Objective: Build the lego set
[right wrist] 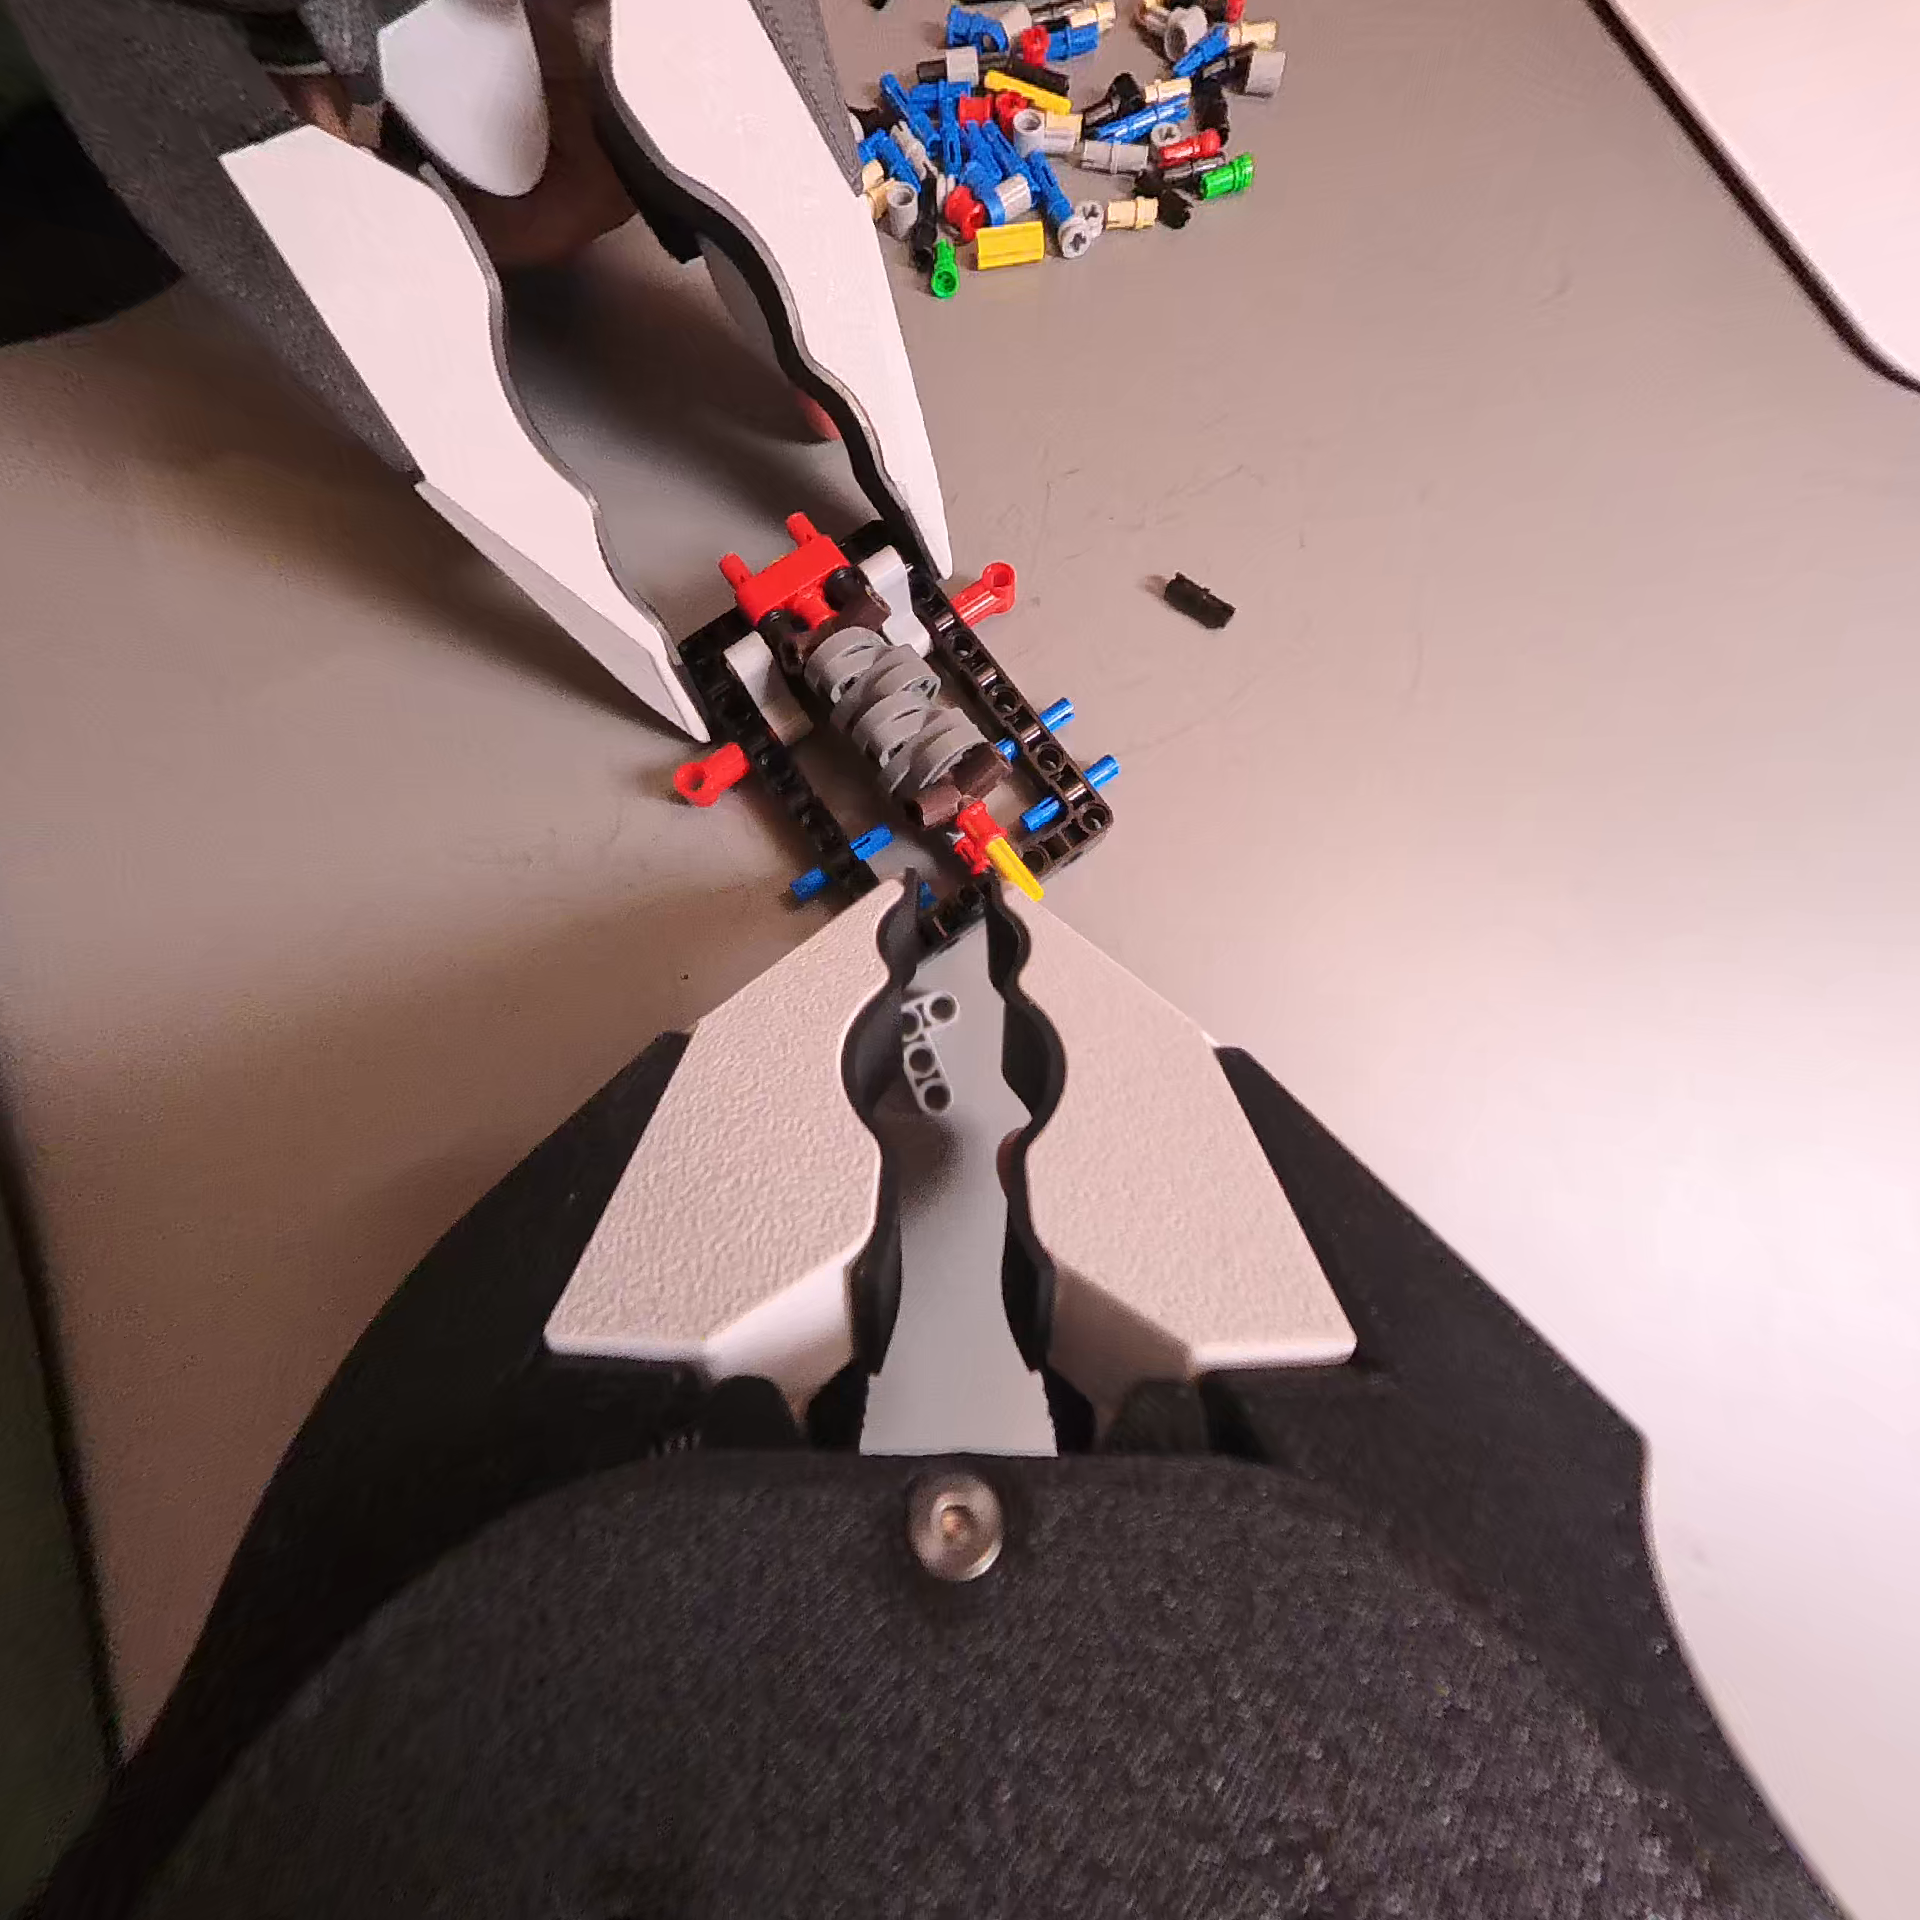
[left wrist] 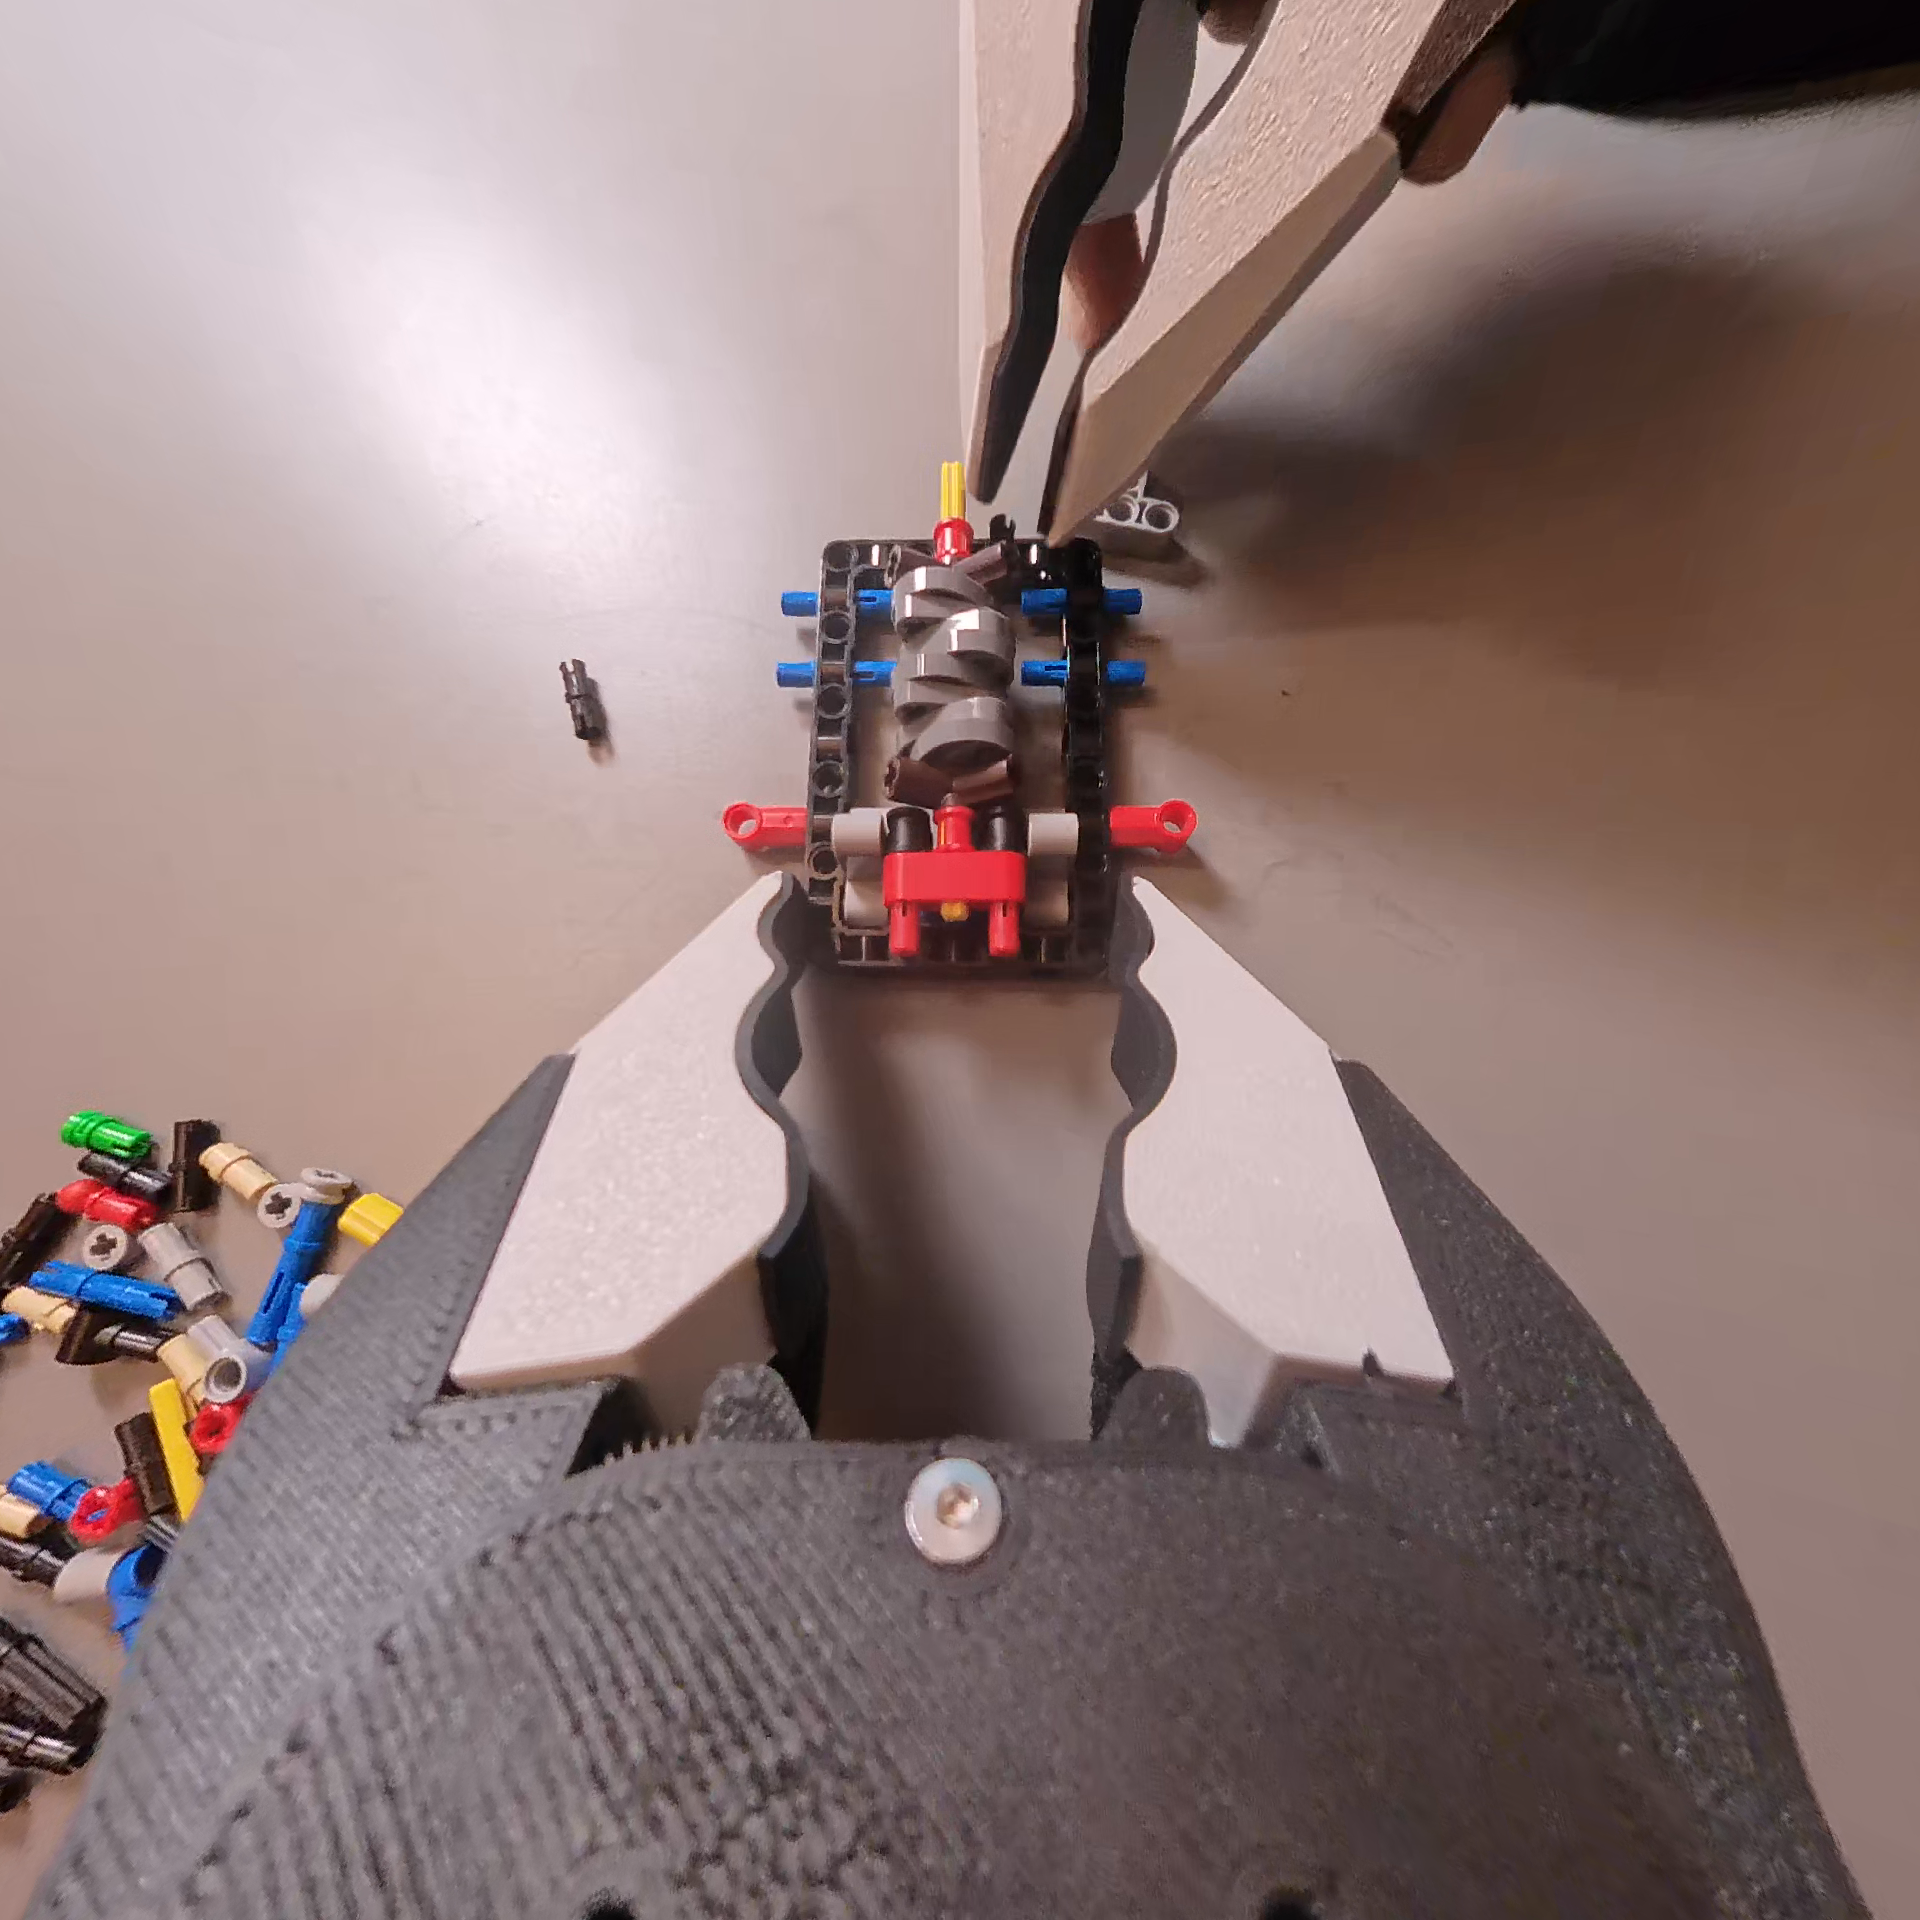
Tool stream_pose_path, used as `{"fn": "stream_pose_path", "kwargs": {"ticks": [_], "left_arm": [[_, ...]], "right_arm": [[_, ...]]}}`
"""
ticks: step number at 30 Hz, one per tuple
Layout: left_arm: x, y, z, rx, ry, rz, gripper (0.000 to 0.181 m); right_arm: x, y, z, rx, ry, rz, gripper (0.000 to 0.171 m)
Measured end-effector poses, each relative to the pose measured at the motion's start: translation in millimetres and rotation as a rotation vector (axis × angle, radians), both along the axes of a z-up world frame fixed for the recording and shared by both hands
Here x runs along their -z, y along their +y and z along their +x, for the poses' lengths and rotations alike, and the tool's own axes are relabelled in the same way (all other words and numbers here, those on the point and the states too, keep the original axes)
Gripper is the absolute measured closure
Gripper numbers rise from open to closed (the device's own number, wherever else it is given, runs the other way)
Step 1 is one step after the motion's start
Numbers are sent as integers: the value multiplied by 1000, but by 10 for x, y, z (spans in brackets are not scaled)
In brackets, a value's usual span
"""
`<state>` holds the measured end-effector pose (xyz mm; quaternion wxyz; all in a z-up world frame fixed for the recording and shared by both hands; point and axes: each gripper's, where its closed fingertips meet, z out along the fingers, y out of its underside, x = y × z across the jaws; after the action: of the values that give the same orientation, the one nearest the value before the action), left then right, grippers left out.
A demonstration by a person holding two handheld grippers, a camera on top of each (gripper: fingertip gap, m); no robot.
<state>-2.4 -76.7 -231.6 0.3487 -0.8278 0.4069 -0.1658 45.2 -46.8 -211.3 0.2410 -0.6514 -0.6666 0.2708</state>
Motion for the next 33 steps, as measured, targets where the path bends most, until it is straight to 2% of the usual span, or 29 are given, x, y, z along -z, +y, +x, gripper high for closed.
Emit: {"fn": "stream_pose_path", "kwargs": {"ticks": [5,12,17,20,22,28,33], "left_arm": [[-2,-2,0,-4,6,4,122],[1,-8,2,-11,8,-5,122],[1,-18,15,-13,11,-7,122],[0,-23,21,-15,11,-7,123],[1,-24,20,-12,9,-9,122],[-1,-27,19,-4,5,-3,122],[-7,-33,-2,14,2,13,122]], "right_arm": [[96,33,-23,16,-48,31,168],[120,27,-4,-34,-109,98,168],[99,21,-8,-3,-26,37,168],[-71,-65,89,-4,48,-133,157],[-206,-62,199,-30,70,-167,151],[-359,324,281,-38,111,-4,154],[-155,497,18,-234,88,89,156]]}}
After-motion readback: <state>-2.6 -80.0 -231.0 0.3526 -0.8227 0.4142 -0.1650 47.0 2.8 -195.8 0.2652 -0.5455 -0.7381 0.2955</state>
